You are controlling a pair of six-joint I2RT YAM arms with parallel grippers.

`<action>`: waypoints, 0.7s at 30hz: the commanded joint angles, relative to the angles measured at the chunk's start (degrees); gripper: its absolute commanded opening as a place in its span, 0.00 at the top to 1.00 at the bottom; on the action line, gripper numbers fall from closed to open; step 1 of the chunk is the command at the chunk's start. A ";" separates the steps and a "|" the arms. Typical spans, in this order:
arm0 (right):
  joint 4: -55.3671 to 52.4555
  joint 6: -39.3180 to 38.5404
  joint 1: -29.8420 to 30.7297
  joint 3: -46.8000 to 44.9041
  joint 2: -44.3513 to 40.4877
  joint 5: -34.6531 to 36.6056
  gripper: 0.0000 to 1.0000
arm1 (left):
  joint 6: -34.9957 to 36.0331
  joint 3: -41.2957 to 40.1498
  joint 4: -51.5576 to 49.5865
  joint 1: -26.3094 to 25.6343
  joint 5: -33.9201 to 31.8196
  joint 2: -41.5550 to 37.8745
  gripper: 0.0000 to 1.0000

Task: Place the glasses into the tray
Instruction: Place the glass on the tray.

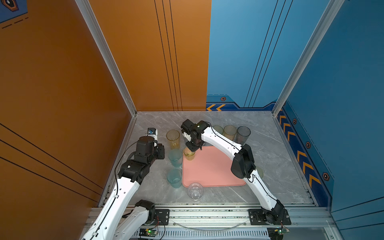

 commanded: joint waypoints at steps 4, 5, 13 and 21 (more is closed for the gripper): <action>-1.70 -0.65 0.19 1.40 -0.46 0.16 0.77 | -0.62 0.91 0.28 0.48 1.44 0.05 0.76; -1.70 -0.54 0.20 1.36 -0.92 0.23 0.76 | -0.64 0.89 0.28 0.53 1.48 0.08 0.76; -1.57 -0.84 1.29 0.47 -8.24 2.67 0.75 | -0.50 0.81 0.28 0.30 1.44 0.07 0.76; 4.09 0.84 2.99 -15.80 -27.01 6.43 0.72 | 0.02 1.25 -0.14 -1.22 0.66 0.42 0.76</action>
